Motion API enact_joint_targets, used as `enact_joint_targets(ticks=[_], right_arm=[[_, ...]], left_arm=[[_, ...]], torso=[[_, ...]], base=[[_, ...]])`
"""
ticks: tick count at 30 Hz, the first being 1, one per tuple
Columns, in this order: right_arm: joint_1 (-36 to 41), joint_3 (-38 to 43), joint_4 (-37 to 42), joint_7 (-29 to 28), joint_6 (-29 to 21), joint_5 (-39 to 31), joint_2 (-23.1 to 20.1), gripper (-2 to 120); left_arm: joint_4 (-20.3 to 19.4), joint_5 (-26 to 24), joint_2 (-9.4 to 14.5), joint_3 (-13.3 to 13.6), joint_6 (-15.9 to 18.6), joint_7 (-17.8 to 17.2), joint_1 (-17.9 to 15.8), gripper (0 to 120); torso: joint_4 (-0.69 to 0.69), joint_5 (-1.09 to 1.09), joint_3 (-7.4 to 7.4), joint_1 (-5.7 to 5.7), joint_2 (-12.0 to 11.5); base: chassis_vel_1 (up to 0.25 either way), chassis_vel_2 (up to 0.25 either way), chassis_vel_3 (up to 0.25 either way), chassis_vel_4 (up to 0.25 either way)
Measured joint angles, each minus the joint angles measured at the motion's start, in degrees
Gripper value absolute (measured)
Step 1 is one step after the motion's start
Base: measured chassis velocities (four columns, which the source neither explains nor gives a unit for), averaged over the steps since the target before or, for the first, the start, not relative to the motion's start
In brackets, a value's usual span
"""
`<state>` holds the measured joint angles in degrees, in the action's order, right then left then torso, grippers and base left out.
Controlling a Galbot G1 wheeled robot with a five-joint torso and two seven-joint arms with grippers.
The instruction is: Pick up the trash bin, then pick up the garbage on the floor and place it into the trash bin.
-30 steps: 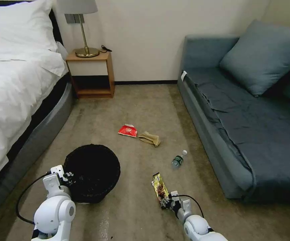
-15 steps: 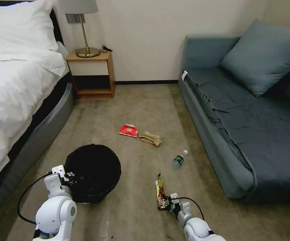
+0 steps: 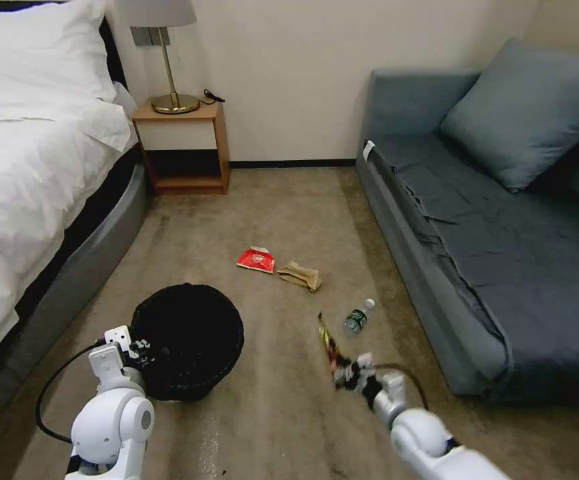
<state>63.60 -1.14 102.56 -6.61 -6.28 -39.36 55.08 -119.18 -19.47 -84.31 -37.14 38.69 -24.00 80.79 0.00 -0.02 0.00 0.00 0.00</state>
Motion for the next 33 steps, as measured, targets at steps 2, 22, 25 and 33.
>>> enact_joint_targets(ticks=[2,22,25,33], right_arm=[[-2.8,-2.4,6.1,-3.1,-1.3,-4.5,-0.9,0],[-19.4,-34.2,-1.3,-18.6,-1.6,-4.2,15.5,3],[-20.0,-34.6,-2.1,-18.8,-1.7,-3.5,15.5,12],[-18.7,-33.5,-0.1,-18.9,-2.0,-2.5,13.9,43]], left_arm=[[0.2,0.1,-0.2,0.8,0.0,0.0,0.0,3],[-1.0,0.6,-1.7,2.7,0.2,0.0,0.1,3],[-1.3,0.5,-1.6,2.6,0.2,0.0,0.2,3],[-1.5,0.2,-1.5,2.3,0.2,0.0,0.2,3]], torso=[[0.01,0.00,0.00,0.00,0.0],[0.02,0.00,0.00,0.00,0.0],[0.01,0.01,0.00,0.00,0.0],[0.01,0.02,0.00,0.00,0.0]], base=[[0.000,0.000,0.000,0.000],[0.000,0.000,0.000,0.000],[0.000,0.000,0.000,0.000],[0.000,0.000,0.000,0.000]])
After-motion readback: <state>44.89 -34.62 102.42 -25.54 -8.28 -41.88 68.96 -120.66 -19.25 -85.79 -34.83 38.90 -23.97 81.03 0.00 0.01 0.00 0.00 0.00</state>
